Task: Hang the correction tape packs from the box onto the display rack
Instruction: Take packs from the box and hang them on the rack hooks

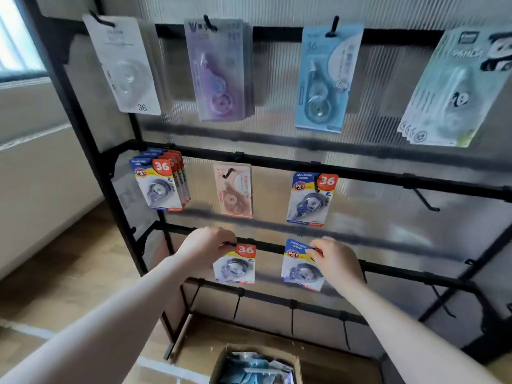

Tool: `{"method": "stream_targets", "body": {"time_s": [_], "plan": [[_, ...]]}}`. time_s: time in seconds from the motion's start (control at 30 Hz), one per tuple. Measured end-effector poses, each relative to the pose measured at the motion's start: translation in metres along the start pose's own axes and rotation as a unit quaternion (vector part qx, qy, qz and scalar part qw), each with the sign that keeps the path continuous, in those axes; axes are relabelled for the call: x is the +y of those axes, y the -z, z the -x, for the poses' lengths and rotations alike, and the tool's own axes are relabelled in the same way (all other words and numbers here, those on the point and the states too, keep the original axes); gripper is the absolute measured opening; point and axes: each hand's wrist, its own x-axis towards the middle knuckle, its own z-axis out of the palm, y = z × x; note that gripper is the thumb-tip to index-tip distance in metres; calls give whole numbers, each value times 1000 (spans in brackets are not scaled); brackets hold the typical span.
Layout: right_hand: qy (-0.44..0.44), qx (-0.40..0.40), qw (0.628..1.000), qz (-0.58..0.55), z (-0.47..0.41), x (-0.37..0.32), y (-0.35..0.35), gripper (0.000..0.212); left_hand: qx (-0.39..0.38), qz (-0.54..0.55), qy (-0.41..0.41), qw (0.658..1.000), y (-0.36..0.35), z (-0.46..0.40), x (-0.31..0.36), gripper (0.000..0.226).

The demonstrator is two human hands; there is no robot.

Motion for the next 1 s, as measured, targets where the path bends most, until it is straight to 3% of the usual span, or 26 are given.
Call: {"method": "stream_targets", "body": {"time_s": [0.63,1.0], "plan": [[87,121,987,-62,-46,-11,101,20,87,17,-35,995,83,-34,46,21],[132,81,982,-108,-60,-5,85,21,77,13,-33,996,81,-46,45,18]]}}
